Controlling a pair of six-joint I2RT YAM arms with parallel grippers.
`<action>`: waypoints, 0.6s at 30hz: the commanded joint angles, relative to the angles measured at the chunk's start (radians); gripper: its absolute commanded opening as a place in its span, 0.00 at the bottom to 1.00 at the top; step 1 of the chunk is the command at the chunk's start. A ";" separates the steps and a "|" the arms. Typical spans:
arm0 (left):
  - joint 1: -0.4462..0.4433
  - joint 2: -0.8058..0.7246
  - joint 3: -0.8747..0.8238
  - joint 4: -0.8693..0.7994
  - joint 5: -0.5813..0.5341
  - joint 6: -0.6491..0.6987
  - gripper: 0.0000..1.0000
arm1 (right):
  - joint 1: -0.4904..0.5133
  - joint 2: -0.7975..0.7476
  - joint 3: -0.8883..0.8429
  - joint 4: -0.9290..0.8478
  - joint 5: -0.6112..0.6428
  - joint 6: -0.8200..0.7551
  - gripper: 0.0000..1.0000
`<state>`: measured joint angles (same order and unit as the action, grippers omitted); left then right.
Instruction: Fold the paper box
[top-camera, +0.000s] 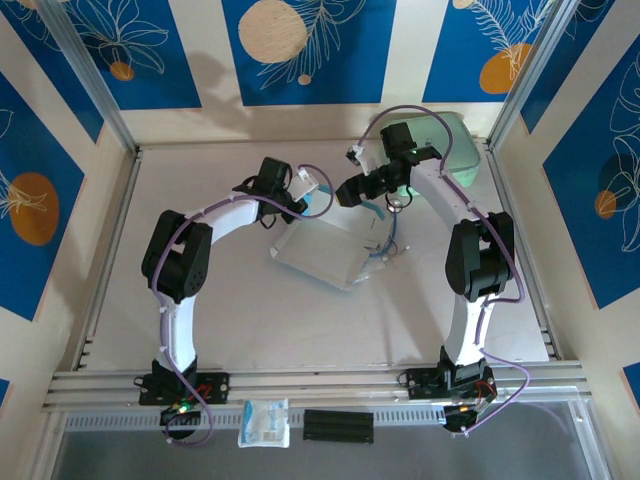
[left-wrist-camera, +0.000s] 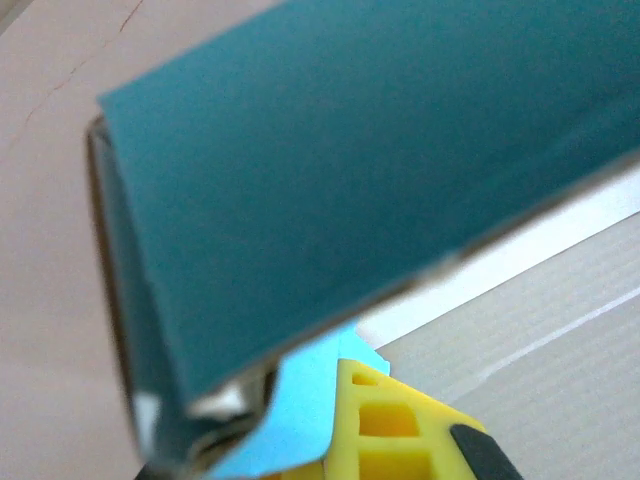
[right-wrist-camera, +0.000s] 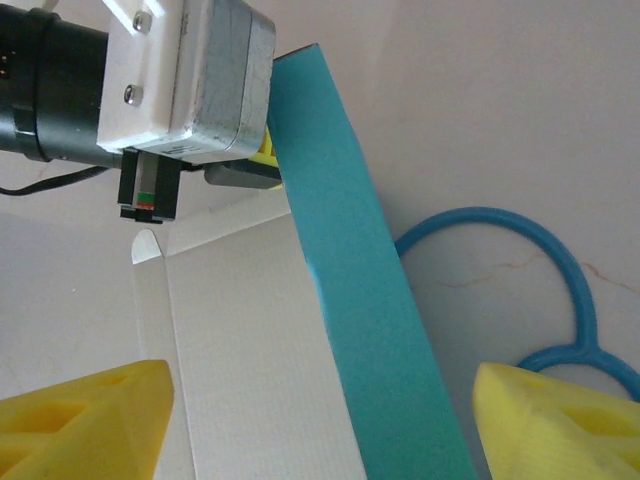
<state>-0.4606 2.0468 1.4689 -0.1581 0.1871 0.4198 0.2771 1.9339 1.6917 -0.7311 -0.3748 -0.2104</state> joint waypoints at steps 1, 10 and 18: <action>-0.015 0.016 0.017 -0.068 0.053 0.020 0.05 | -0.001 -0.053 -0.029 0.053 0.028 -0.025 0.86; -0.015 0.022 0.025 -0.069 0.054 0.025 0.05 | -0.007 0.037 -0.033 -0.029 -0.044 -0.164 0.92; -0.014 0.024 0.027 -0.075 0.057 0.027 0.05 | -0.008 0.109 0.010 -0.062 -0.091 -0.196 0.53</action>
<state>-0.4606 2.0506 1.4803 -0.1734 0.1955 0.4244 0.2680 2.0361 1.6691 -0.7563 -0.4156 -0.3794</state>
